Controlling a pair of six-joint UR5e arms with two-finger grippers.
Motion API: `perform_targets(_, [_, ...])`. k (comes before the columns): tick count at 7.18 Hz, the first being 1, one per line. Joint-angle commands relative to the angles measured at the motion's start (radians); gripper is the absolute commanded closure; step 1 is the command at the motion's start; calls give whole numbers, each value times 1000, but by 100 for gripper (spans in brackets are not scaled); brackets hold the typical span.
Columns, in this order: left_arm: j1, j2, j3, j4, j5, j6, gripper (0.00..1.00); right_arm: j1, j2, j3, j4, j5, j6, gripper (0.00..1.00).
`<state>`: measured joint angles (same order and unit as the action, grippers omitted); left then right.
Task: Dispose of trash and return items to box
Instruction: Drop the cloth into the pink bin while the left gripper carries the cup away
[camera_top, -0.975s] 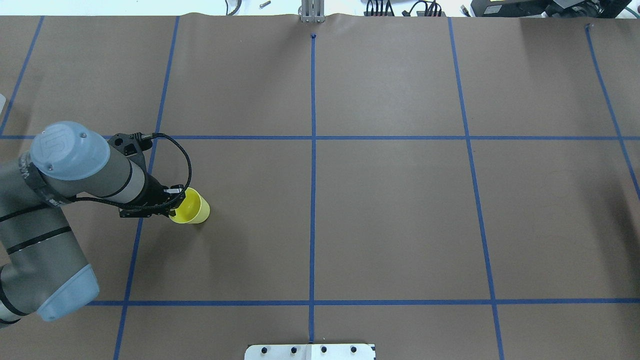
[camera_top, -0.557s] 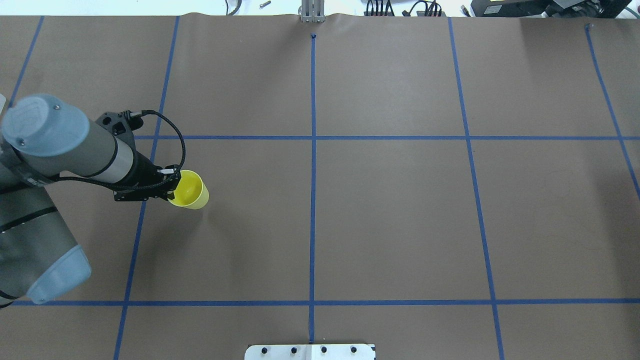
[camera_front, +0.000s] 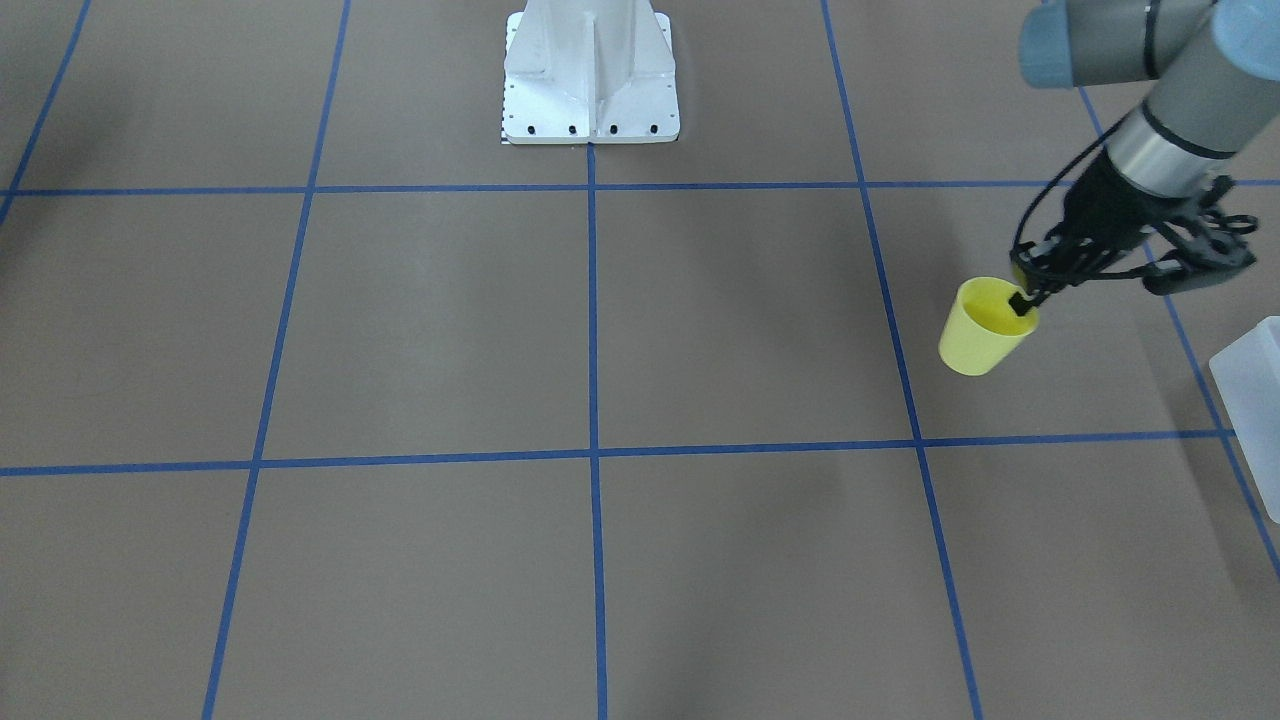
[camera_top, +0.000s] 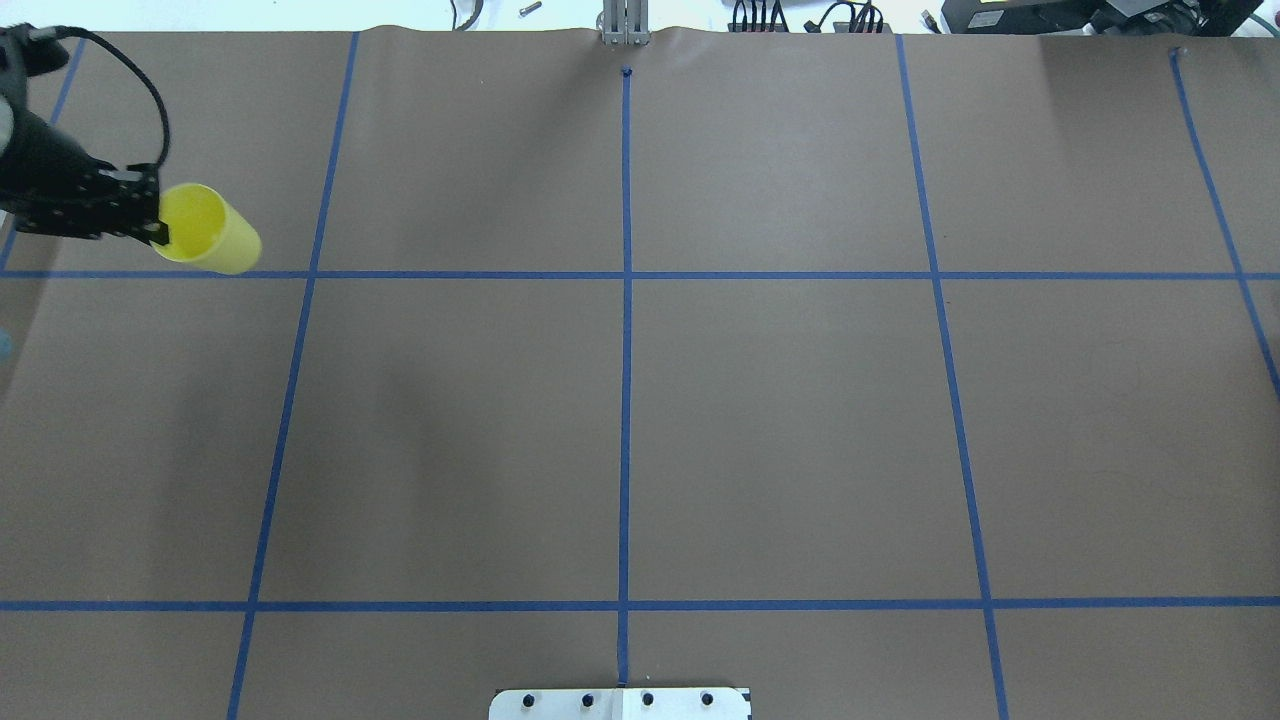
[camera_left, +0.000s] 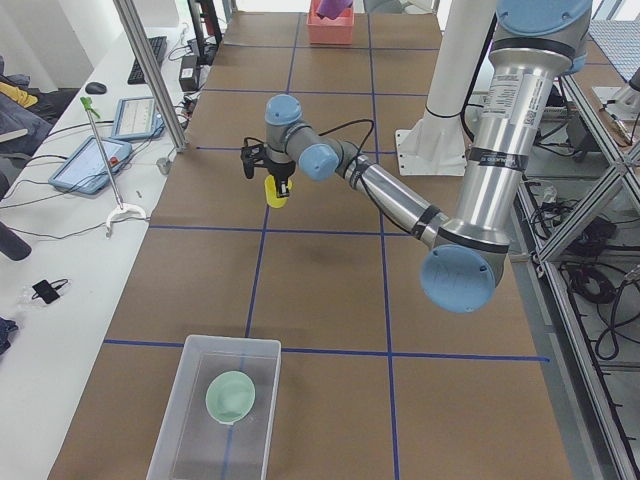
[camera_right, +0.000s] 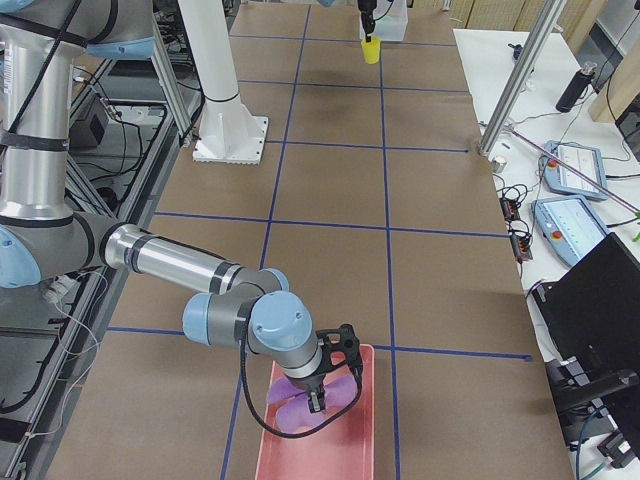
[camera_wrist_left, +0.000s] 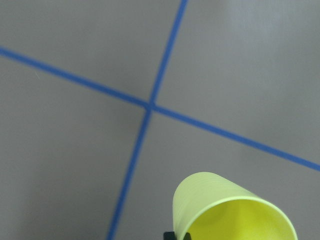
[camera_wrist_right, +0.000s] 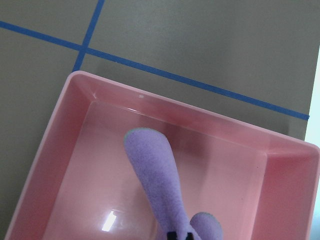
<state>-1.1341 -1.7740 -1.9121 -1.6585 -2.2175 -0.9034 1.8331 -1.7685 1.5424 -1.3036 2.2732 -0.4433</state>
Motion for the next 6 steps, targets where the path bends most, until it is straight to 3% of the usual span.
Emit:
perform_targets(1, [-262,-5,185,107,2,605,100,-11,4,-57,44,-1,0,100])
perform_targets(3, [-463,-95,568,6,5,994,100,-30,4,-67,43,-1,0,96])
perform_targets(4, [-517,-138,757,-91,5,1096,100,-37,4,-70,43,0,2,77])
perform_targets(5, [-551,-159,897,-177,5,1109,100,-43,4,-70,43,3,3,17])
perform_targets(6, [-570,-165,995,-226,4,1106,100,-43,4,-70,43,6,5,0])
